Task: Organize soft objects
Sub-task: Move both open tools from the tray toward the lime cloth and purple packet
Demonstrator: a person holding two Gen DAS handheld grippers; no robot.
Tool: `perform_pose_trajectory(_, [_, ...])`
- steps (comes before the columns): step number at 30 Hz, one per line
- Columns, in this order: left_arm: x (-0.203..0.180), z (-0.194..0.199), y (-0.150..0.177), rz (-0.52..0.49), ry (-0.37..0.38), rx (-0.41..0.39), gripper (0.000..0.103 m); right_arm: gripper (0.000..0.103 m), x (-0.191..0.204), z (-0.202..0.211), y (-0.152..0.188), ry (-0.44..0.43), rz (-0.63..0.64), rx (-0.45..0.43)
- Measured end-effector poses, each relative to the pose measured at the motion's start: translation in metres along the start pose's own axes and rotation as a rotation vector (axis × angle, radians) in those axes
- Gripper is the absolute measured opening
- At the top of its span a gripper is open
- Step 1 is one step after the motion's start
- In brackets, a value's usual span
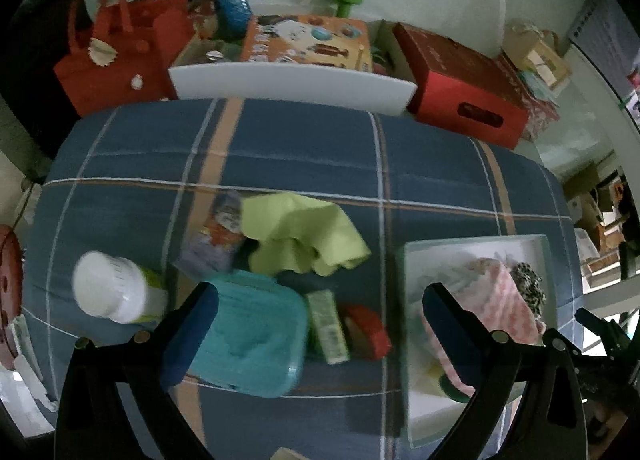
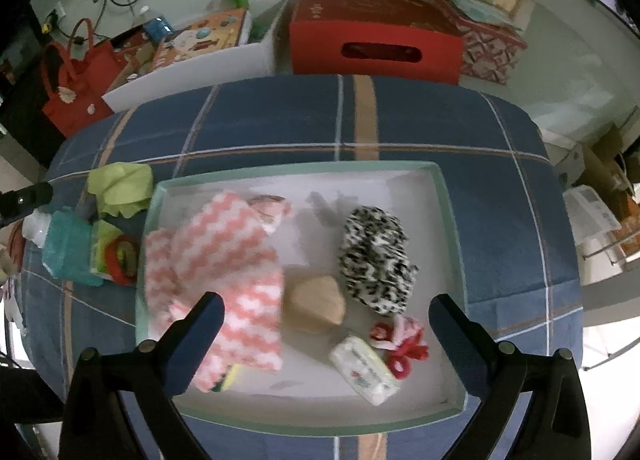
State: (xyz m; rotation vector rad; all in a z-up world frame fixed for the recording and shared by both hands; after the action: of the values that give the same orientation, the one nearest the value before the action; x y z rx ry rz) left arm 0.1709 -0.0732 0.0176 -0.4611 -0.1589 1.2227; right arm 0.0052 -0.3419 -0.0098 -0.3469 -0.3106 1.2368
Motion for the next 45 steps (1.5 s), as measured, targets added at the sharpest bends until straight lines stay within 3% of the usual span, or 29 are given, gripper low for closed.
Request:
perform_pose_trajectory(6, [0.038,0.014,-0.016,0.038,-0.020,-0.038,0.102,0.103,0.034,0.011,-0.022,-0.028,0.040,-0.043])
perform_pose_trajectory(13, [0.086,0.019,-0.032,0.102,-0.038,-0.051,0.102,0.103,0.096,0.016,-0.048,-0.125,0.108,-0.056])
perform_pose_trajectory(24, [0.142,0.004,-0.050,0.143,-0.045,0.007,0.102,0.103,0.189,-0.007,-0.080,-0.152,0.247,-0.024])
perform_pose_trajectory(36, [0.140,-0.045,-0.062,0.096,-0.023,0.143,0.102,0.103,0.230,-0.081,-0.097,-0.179,0.264,0.078])
perform_pose_trajectory(41, [0.132,-0.063,-0.066,0.075,-0.059,0.184,0.102,0.102,0.237,-0.111,-0.096,-0.167,0.272,0.122])
perform_pose_trajectory(45, [0.126,-0.083,-0.063,0.056,-0.096,0.232,0.102,0.095,0.239,-0.130,-0.094,-0.167,0.268,0.154])
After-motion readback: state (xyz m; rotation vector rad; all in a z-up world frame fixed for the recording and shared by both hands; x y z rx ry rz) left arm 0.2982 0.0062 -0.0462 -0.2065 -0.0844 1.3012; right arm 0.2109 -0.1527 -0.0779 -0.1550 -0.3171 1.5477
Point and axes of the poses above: each gripper's, at about its wrist camera, not at the fingertips, and z roughly against the way its jaws point, x to its left, y to its underside, the point moved 5 cm from there along -z, roughly the way its jaws point, and after that the axes turned 3 degrees about -x, right-handed, at the moved point
